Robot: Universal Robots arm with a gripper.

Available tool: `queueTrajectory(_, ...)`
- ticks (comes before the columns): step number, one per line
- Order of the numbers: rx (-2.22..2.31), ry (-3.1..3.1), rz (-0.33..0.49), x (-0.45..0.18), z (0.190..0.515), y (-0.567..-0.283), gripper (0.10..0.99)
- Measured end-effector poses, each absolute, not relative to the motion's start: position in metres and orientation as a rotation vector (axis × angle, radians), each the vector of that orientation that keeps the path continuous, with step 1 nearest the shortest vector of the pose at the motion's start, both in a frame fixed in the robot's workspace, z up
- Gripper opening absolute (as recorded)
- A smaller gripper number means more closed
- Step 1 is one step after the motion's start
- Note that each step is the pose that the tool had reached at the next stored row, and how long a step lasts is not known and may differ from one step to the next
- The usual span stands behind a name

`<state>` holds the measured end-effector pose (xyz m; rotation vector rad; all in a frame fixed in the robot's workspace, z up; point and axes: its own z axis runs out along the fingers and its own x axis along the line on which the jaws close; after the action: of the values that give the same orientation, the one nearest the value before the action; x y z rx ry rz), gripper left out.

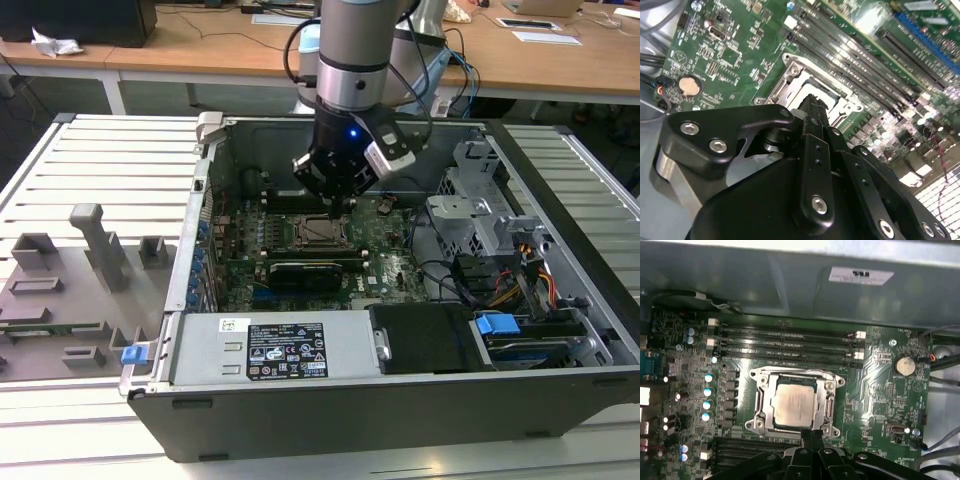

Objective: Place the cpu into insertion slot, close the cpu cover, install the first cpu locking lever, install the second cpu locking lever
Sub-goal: 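Install the second cpu locking lever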

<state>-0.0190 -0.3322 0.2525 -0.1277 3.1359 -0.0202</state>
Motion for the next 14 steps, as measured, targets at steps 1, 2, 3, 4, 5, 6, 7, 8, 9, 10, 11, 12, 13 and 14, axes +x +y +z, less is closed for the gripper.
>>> queueTrajectory(1,-0.128,3.136,-0.020,-0.019,0.252,-0.334,0.106)
queueTrajectory(2,-0.128,3.136,-0.020,-0.019,0.252,-0.336,0.106)
queueTrajectory(3,-0.128,3.137,-0.020,-0.019,0.253,-0.337,0.106)
queueTrajectory(4,-0.128,3.141,-0.020,-0.019,0.252,-0.338,0.106)
queueTrajectory(5,-0.128,3.144,-0.019,-0.019,0.252,-0.339,0.106)
queueTrajectory(6,-0.128,3.145,-0.019,-0.019,0.252,-0.340,0.106)
queueTrajectory(7,-0.128,3.146,-0.016,-0.019,0.252,-0.342,0.106)
queueTrajectory(8,-0.128,3.146,-0.012,-0.019,0.252,-0.345,0.106)
queueTrajectory(9,-0.128,3.146,-0.008,-0.019,0.252,-0.348,0.106)
queueTrajectory(10,-0.128,3.146,-0.004,-0.019,0.252,-0.349,0.106)
queueTrajectory(11,-0.128,3.150,-0.002,-0.019,0.252,-0.350,0.106)
queueTrajectory(12,-0.129,3.155,0.001,-0.019,0.251,-0.351,0.106)
queueTrajectory(13,-0.129,3.159,0.004,-0.019,0.251,-0.351,0.106)
queueTrajectory(14,-0.129,3.160,0.010,-0.019,0.250,-0.352,0.106)
